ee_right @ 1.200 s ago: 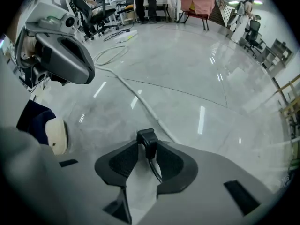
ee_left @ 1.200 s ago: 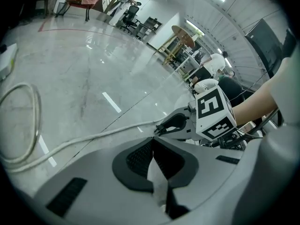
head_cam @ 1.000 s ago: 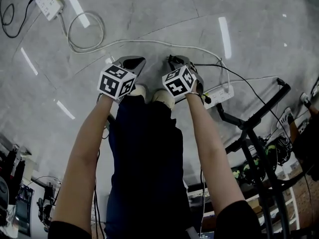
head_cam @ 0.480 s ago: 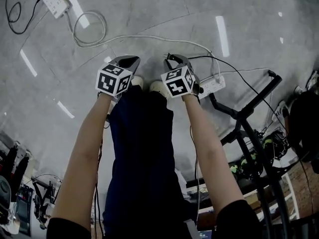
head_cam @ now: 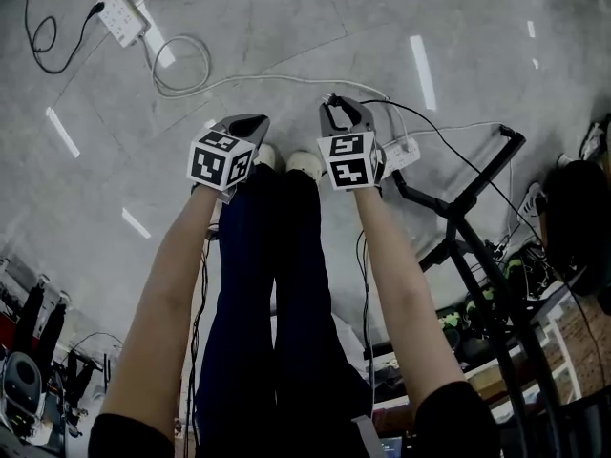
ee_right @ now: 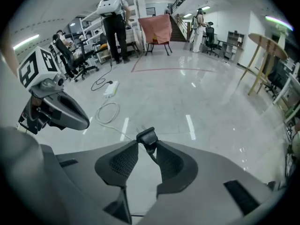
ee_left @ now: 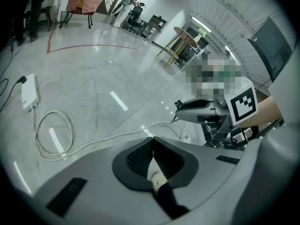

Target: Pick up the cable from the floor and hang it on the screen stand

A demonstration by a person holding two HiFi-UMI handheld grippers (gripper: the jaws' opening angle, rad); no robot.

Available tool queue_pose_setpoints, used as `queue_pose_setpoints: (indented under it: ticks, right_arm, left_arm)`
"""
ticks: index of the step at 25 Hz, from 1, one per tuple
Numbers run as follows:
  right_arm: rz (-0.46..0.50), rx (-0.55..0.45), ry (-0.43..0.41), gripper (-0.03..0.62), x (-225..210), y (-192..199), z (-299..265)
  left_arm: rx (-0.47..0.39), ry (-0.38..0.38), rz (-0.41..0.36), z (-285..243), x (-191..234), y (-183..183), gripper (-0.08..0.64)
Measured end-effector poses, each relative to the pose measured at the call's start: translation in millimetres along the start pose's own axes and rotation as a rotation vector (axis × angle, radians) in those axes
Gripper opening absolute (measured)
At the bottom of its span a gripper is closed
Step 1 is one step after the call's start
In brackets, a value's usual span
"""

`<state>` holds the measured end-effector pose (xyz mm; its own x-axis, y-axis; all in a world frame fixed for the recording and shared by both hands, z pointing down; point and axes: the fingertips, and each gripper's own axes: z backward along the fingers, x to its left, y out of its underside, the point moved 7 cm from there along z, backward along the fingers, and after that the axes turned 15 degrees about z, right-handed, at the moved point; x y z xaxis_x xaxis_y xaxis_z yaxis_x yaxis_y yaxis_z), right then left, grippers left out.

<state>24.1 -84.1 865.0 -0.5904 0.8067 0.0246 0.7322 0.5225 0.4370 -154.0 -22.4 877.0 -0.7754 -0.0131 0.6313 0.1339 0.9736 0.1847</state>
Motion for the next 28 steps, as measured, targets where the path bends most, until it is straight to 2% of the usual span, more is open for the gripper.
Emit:
queue_pose_setpoints:
  ticks: [8, 12, 17, 22, 28]
  right_arm:
    - [-0.039, -0.102, 0.095, 0.137, -8, -37, 66]
    - [-0.038, -0.159, 0.133, 0.137, -4, -58, 104]
    - [-0.109, -0.240, 0.171, 0.137, -1, -78, 148]
    - [-0.151, -0.284, 0.235, 0.137, -5, -85, 195]
    - [-0.170, -0.322, 0.305, 0.137, -10, -96, 245]
  left_arm:
    - [-0.043, 0.004, -0.028, 39, -33, -28, 0.008]
    - [-0.076, 0.034, -0.047, 59, -59, -37, 0.008]
    - [-0.094, 0.076, -0.089, 80, -94, -43, 0.008]
    - [-0.127, 0.095, -0.090, 106, -134, -49, 0.008]
    - [-0.145, 0.116, -0.200, 135, -181, -62, 0.008]
